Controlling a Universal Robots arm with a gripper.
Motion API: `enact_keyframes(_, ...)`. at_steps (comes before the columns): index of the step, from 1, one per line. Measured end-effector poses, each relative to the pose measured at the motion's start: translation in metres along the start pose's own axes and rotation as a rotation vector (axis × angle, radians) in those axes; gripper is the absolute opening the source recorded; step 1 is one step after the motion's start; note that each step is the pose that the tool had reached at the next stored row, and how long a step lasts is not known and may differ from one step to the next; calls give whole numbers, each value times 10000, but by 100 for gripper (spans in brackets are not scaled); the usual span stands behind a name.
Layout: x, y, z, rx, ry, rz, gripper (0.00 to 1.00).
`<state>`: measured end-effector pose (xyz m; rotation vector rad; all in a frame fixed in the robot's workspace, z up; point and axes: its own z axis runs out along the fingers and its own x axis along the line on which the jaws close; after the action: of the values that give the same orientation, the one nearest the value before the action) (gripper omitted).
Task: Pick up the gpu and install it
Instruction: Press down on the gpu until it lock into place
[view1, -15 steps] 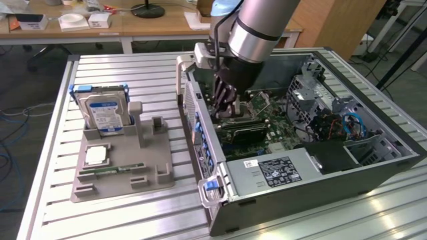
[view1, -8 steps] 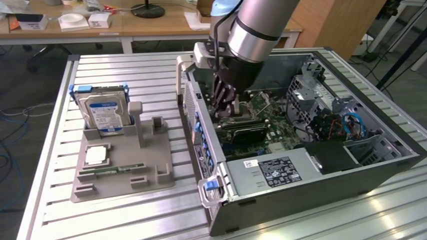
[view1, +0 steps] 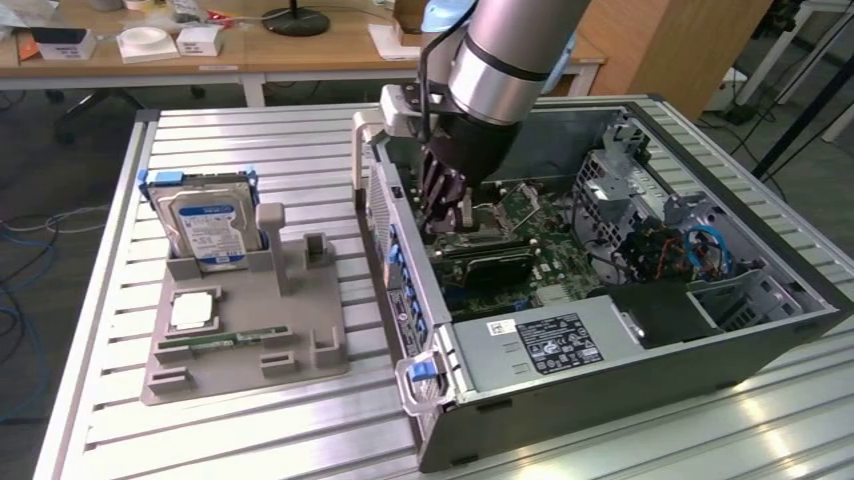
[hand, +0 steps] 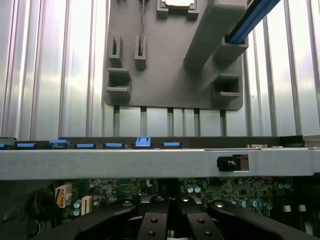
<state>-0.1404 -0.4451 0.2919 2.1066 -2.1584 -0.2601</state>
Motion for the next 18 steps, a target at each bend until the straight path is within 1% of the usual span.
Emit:
enact_keyframes(1,-2,0,1,-4,-9,-5,11)
enact_keyframes(2,-1,-3,0,-6,-42,-18,11)
enact_keyframes(3,-2,-22,-3,-13,-89,-43,11)
enact_keyframes(4,-4,-53,-8,-11,-108,-50,11)
enact_keyframes(5,-5,-86,-15,-6,-108,-59,11)
enact_keyframes(6,-5,-101,-18,-7,-108,-70,11)
enact_keyframes(9,-5,-99,-9,-7,-110,-72,11)
enact_keyframes(11,-3,-75,4,-19,-110,-72,11)
enact_keyframes(14,-1,-13,26,-38,-106,-76,11)
enact_keyframes(17,-1,4,31,-43,-108,-73,11)
enact_keyframes(18,-1,6,31,-57,-110,-72,11)
